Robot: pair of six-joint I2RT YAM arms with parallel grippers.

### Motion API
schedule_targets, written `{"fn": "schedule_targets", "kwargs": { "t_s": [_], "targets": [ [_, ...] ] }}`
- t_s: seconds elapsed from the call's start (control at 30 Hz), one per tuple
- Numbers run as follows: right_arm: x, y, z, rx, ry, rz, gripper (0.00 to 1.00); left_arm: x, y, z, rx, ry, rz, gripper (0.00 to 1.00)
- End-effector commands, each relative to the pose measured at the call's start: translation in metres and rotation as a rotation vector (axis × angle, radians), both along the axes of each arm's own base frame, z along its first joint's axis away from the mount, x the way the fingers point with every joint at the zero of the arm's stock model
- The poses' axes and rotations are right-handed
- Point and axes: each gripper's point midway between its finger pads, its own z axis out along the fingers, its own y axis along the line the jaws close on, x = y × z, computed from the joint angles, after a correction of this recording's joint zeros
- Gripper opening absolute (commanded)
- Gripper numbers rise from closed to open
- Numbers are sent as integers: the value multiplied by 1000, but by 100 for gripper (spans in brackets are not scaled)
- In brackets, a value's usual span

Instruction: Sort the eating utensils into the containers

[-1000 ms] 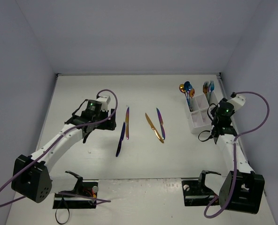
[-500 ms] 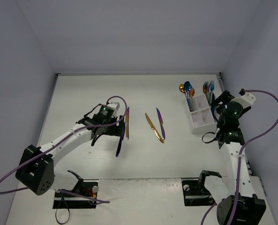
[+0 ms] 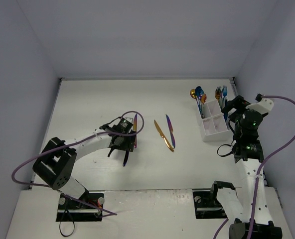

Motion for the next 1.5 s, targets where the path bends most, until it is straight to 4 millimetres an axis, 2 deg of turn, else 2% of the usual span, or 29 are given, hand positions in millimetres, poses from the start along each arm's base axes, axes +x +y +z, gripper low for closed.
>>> {"fn": "schedule_targets", "kwargs": {
  "t_s": [0.0,0.1,0.5,0.63,0.67,0.8,0.93,1.1,1.33,1.47],
  "targets": [
    [3,14,32,10,-95,59,80,19,-11,14,6,-58,25,62],
    [0,19,28,25,-93,77,80,18,-13,9,52,-43,23,55],
    [-5,32,28,28,-92,122,81,6,-17,-13,90,16,62,42],
    [-5,35,25,31,-84,134,82,1,-14,-16,96,31,72,28],
    [-5,36,25,32,-84,139,82,-1,-12,-18,99,38,76,21],
    [-5,40,24,33,-83,154,82,-8,-7,-19,104,52,89,2],
    [-2,46,25,33,-79,182,83,-9,-3,-16,115,45,80,0],
    [9,73,29,35,-61,326,84,-1,-9,5,87,-9,37,0],
    [21,135,26,65,-12,595,84,17,-18,54,6,-169,-33,0],
    [21,176,15,124,36,734,84,24,-23,77,-61,-270,-69,0]
  ]
}}
